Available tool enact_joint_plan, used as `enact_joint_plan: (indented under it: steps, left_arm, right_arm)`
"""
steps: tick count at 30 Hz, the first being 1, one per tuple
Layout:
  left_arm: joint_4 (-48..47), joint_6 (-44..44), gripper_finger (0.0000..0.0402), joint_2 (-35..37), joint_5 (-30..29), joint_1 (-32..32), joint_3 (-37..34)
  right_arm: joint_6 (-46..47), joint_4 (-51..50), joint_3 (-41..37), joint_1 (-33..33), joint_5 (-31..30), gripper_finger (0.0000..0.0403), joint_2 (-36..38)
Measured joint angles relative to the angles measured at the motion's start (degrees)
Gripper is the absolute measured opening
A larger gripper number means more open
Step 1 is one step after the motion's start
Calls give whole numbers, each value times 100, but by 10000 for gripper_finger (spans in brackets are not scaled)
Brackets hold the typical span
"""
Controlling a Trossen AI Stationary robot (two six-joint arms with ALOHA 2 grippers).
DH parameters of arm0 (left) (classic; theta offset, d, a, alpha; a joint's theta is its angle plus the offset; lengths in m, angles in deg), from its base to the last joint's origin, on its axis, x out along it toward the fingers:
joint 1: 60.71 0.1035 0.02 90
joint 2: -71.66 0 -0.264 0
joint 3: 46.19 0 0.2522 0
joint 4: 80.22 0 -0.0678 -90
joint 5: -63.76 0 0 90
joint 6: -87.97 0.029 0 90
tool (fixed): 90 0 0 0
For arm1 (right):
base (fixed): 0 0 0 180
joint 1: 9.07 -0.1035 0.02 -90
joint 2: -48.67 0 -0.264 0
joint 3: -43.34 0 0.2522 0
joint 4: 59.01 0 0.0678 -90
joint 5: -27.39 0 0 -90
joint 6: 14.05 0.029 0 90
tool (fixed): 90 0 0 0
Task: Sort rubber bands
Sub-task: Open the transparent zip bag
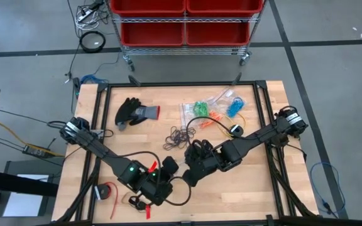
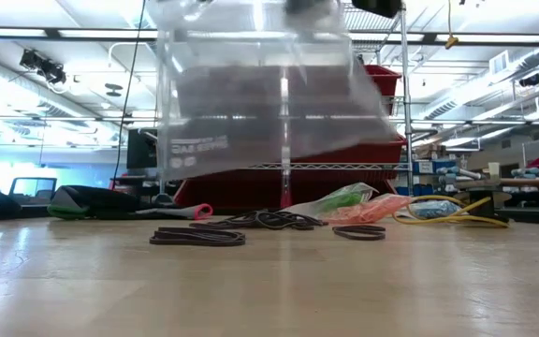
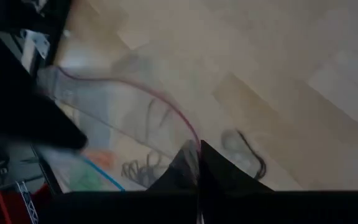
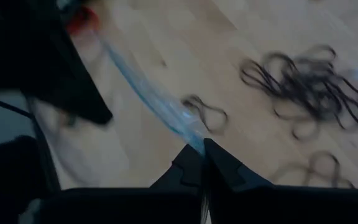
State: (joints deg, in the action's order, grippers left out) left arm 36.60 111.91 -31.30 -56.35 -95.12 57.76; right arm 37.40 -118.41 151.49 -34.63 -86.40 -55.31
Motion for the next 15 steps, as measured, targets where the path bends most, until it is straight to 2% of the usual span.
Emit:
enact_joint_plan:
  steps: [6,12,15]
  left_arm:
    - [179,-338,1,0,-54,-22,-75]
    - [225,-674,0,2,17,-41,-492]
    - [282,-841,0,-4,146,-93,-716]
  right_arm:
    - [-800,1096,2,-30,-37,20,7]
    - [-1063,987,2,-170,-724,80,7]
    - [-948,723,2,-239,-849,108,7]
